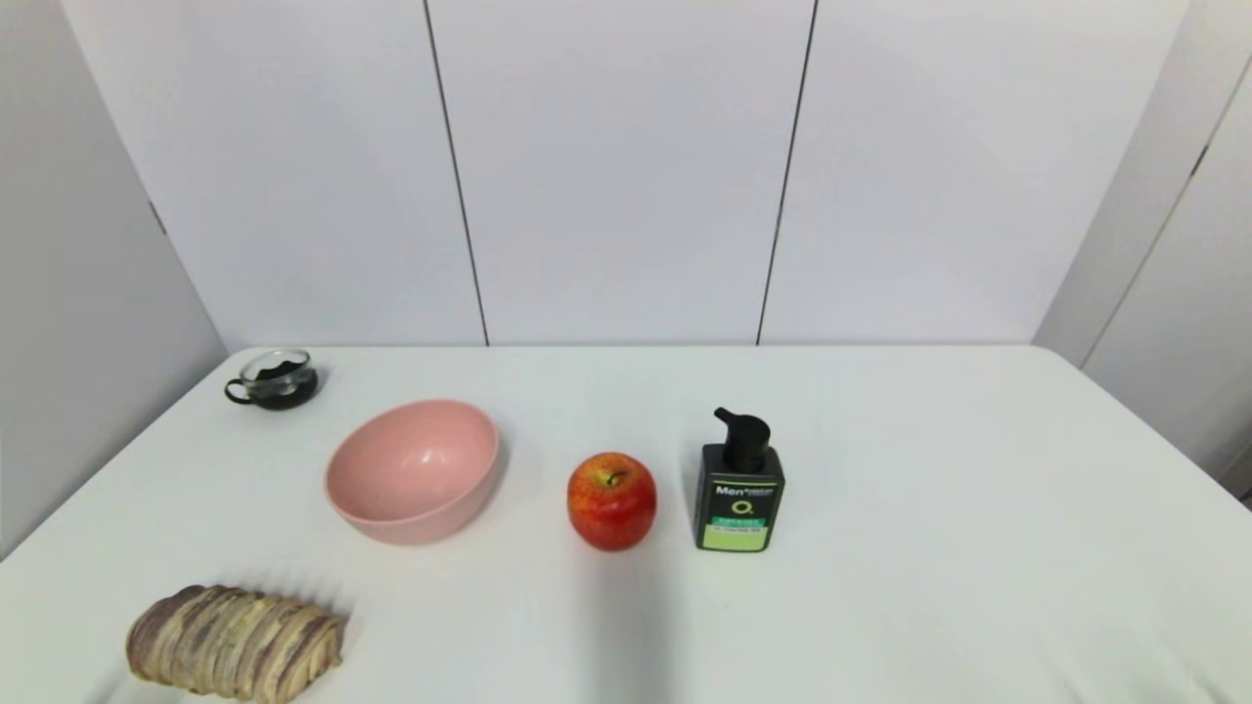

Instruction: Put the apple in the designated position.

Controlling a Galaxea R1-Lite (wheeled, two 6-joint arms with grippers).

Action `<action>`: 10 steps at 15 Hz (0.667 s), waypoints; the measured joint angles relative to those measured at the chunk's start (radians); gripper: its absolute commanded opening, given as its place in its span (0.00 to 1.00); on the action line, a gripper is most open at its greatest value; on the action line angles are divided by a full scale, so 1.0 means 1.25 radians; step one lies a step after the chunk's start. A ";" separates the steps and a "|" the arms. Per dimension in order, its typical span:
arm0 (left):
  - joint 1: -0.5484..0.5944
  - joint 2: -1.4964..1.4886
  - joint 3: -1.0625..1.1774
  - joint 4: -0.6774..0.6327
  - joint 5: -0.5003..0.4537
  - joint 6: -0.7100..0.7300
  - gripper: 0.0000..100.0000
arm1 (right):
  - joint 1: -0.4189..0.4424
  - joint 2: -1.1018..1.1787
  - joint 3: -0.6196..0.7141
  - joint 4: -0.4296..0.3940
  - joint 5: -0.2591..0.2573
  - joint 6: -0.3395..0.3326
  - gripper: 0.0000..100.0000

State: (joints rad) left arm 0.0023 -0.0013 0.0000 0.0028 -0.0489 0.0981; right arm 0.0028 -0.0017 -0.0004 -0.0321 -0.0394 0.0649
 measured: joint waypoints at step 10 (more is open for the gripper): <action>0.000 0.000 0.000 0.000 0.000 0.000 1.00 | 0.000 0.000 0.000 0.000 0.000 0.001 1.00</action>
State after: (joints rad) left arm 0.0023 -0.0013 0.0000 0.0028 -0.0485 0.0981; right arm 0.0028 -0.0019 0.0000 -0.0317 -0.0398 0.0657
